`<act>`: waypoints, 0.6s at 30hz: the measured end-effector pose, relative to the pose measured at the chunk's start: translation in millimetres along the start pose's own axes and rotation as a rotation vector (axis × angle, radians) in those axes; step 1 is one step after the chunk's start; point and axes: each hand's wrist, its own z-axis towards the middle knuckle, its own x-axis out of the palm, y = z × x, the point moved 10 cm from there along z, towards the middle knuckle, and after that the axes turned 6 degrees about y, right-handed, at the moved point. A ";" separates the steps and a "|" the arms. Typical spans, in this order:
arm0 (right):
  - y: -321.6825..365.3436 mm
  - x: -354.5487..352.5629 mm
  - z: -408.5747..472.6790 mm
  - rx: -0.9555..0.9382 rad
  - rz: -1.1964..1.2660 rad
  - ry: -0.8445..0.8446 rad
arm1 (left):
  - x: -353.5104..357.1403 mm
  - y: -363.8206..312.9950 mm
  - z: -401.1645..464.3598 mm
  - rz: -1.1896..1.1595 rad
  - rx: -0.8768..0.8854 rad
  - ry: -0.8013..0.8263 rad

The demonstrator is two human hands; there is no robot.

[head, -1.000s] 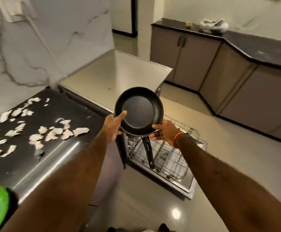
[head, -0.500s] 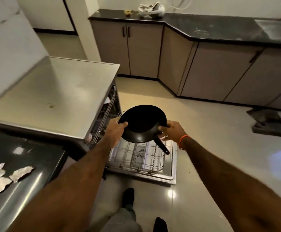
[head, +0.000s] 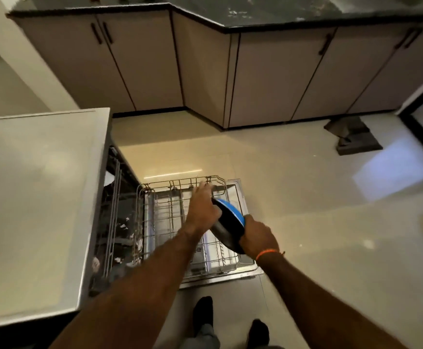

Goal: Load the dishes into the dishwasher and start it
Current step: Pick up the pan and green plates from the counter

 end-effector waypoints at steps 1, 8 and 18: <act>-13.3 13.6 1.0 0.033 0.032 -0.019 | 7.8 20.4 7.1 -0.193 -0.162 -0.014; -81.5 111.1 22.4 0.120 0.087 -0.058 | 99.2 106.0 37.9 -0.899 -0.673 0.109; -126.4 242.2 120.6 0.003 0.422 0.101 | 235.5 200.6 77.4 -0.703 -0.565 0.286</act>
